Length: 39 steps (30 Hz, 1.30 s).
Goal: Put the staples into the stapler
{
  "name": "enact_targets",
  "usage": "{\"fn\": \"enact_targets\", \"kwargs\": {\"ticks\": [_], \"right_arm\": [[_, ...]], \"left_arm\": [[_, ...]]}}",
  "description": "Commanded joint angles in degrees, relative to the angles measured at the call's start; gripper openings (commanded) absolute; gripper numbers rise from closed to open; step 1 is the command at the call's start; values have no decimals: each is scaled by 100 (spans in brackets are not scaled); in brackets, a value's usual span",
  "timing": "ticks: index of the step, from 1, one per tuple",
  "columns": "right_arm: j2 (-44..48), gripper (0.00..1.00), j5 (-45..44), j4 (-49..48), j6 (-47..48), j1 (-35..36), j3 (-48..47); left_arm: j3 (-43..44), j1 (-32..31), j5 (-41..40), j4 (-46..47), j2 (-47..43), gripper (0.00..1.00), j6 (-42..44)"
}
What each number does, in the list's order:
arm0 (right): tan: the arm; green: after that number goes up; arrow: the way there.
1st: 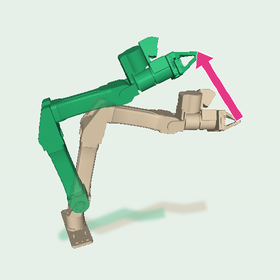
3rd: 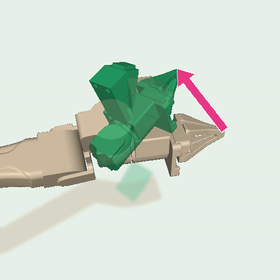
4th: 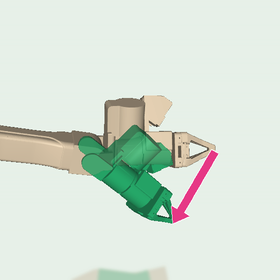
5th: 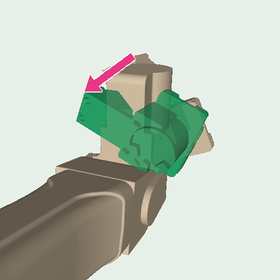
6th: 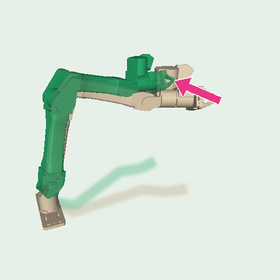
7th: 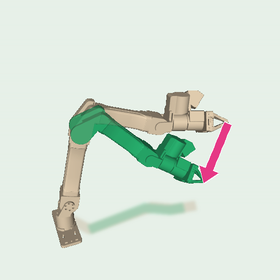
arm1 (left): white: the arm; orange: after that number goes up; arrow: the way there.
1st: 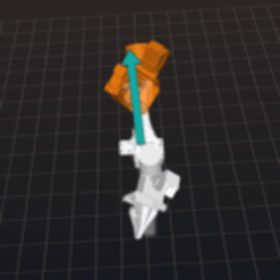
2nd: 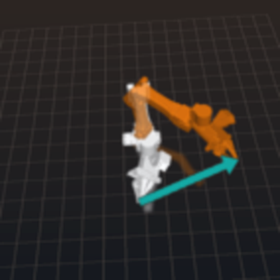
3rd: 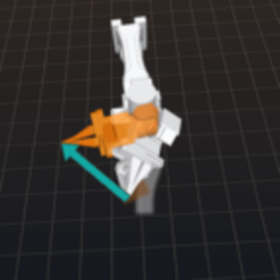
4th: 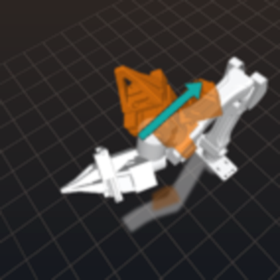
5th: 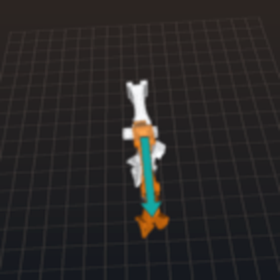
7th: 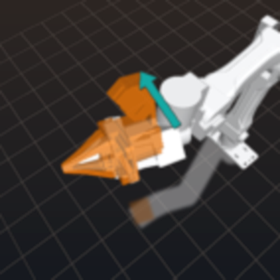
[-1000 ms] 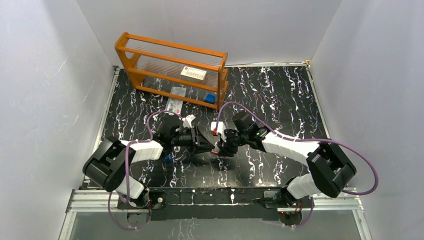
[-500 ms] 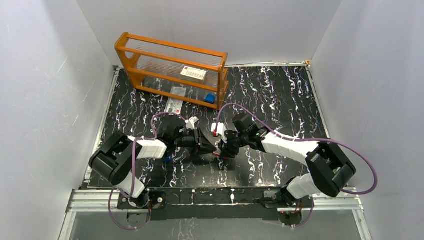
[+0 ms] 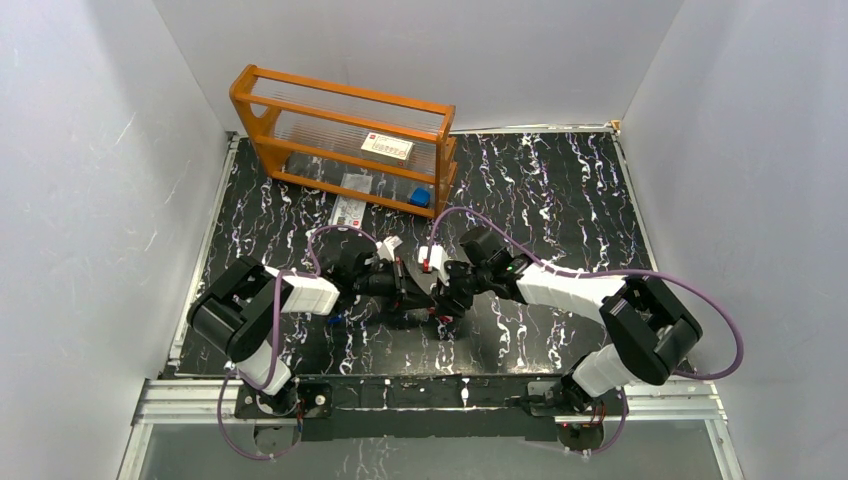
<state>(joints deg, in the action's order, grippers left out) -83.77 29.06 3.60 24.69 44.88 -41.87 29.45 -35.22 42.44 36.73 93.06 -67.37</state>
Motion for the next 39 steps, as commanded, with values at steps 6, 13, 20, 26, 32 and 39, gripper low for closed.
{"fn": "enact_targets", "kwargs": {"ticks": [6, 13, 20, 26, 32, 39], "right_arm": [[-126, 66, 109, -687, 26, 134, -274], [-76, 71, -10, -369, 284, 139, -177], [-26, 72, -98, -5, 366, 139, -87], [20, 72, -76, -33, 335, 160, 14], [-139, 60, -104, -13, 289, 164, -17], [-98, 46, -197, -165, 272, 169, 3]], "left_arm": [[234, -125, -5, -428, -217, 0, 491], [210, -125, -58, -501, -305, 0, 556], [273, -111, -16, -524, -411, 0, 510], [280, -108, -6, -443, -411, 0, 388], [219, -101, -49, -404, -446, 0, 343], [186, -108, -32, -396, -412, 2, 317]]}}
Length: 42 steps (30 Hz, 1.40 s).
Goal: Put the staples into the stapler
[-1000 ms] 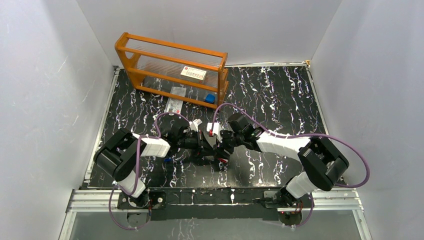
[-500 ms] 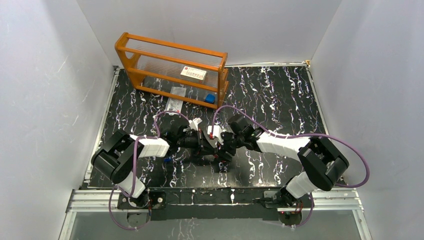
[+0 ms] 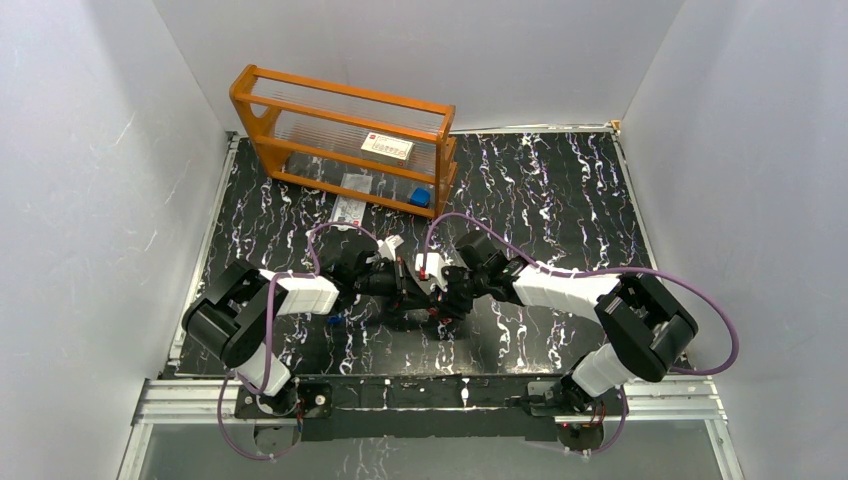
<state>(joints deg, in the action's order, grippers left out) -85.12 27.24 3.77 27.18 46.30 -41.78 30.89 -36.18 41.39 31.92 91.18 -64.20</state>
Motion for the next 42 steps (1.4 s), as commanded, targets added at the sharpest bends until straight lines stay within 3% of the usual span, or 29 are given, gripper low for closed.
{"fn": "enact_targets", "kwargs": {"ticks": [1, 5, 7, 10, 20, 28, 36, 40, 42], "right_arm": [[54, 46, -25, -214, 20, 26, 6], [131, 45, -54, -322, -6, 28, 51], [157, 46, -66, -330, -7, 23, 56], [194, 47, -87, -332, -9, 34, 56], [388, 50, 44, -545, -93, 54, -96], [218, 52, -1, -411, -119, 76, -354], [30, 53, -148, -98, -72, 95, -385], [140, 63, -321, 109, -91, 98, -333], [350, 71, -378, 96, -138, 97, -261]], "left_arm": [[70, -15, 24, -4, -223, 11, 23], [212, -7, -291, -571, -305, 37, 225], [305, -20, -469, -845, -379, 44, 330], [412, -19, -575, -1052, -404, 45, 398], [593, -58, -451, -1165, -153, 34, 488], [852, -215, -565, -1725, 143, 32, 719], [927, -227, -799, -1966, 61, 0, 914], [1035, -223, -849, -2117, 168, 0, 1066], [1048, -223, -892, -2183, 175, 7, 1121]]}}
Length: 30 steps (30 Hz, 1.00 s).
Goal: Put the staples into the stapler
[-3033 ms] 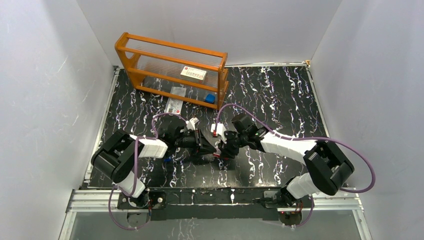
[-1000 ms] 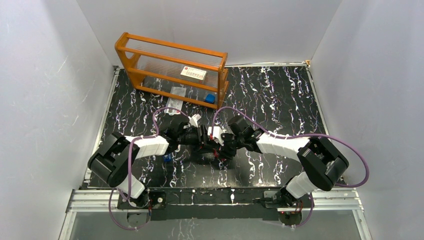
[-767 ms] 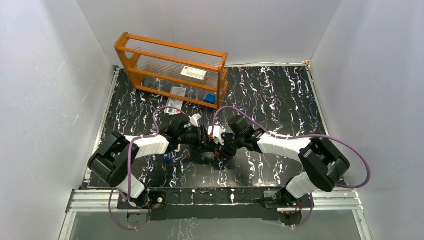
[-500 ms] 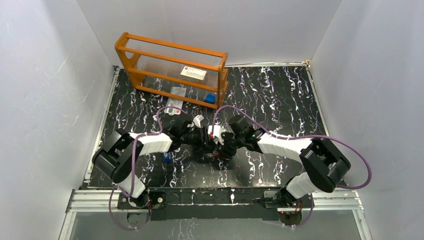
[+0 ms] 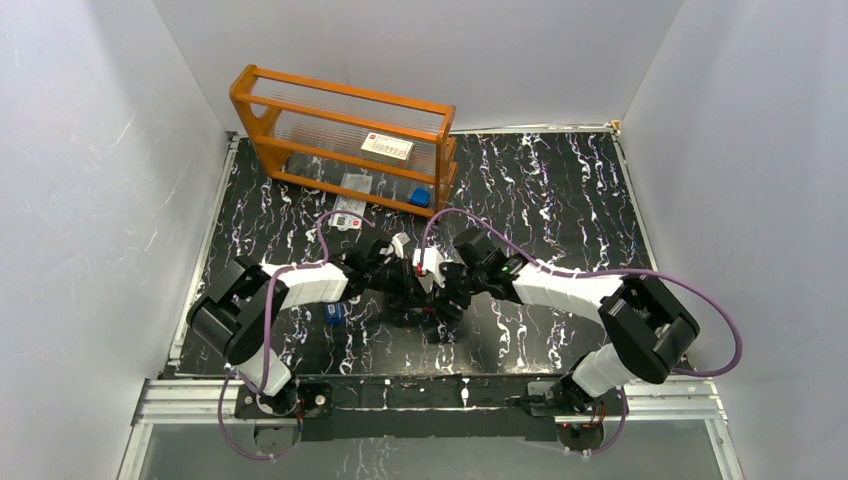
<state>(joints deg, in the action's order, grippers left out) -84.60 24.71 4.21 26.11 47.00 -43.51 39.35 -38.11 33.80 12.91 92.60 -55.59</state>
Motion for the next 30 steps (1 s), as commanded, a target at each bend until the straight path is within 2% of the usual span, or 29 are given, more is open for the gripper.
{"fn": "enact_targets", "kwargs": {"ticks": [1, 5, 15, 18, 25, 30], "right_arm": [[391, 74, -170, 65, -42, 28, -54], [626, 80, -363, 255, 105, 26, 104], [363, 81, -594, 847, 480, 16, 115], [307, 80, -697, 718, 552, -31, 207], [-48, 79, -937, 671, 840, -70, 106], [-301, 73, -730, 668, 956, -179, -79]], "left_arm": [[204, -28, -154, -334, 28, 10, 292], [234, -14, -179, -462, 13, 19, 401], [161, 213, 307, -344, 58, 38, 393], [124, 249, 360, -300, 70, 38, 355], [218, 293, 112, -702, 255, 28, 521], [351, 310, 166, -822, 334, 25, 650]]}}
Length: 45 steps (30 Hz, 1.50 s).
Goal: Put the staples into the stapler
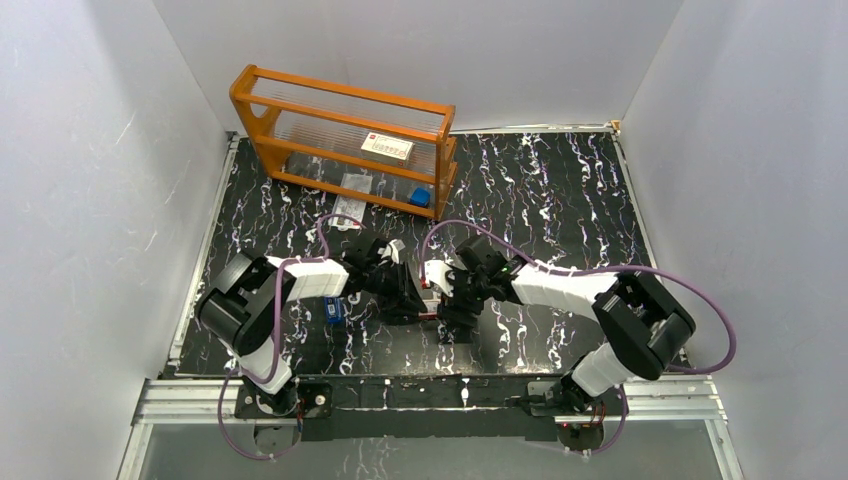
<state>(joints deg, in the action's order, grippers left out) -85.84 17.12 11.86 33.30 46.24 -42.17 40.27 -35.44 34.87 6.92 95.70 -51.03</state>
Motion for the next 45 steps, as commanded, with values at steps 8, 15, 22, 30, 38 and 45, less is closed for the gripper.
{"fn": "enact_targets", "kwargs": {"ticks": [8, 15, 22, 30, 38, 45], "right_arm": [[-388, 59, 443, 229, 416, -168, -349], [-401, 49, 363, 525, 505, -154, -446], [-391, 53, 132, 247, 485, 13, -291], [-367, 48, -118, 6, 476, 240, -106], [-288, 30, -279, 229, 493, 232, -128], [-148, 30, -328, 453, 526, 232, -181]], "left_arm": [[351, 136, 171, -270, 59, 11, 241], [556, 241, 176, -466, 226, 0, 430], [684, 383, 333, -544, 340, 0, 551], [713, 437, 547, -455, 458, 0, 589], [831, 594, 536, -598, 432, 0, 735], [1052, 937, 562, -974, 452, 0, 1058]]}}
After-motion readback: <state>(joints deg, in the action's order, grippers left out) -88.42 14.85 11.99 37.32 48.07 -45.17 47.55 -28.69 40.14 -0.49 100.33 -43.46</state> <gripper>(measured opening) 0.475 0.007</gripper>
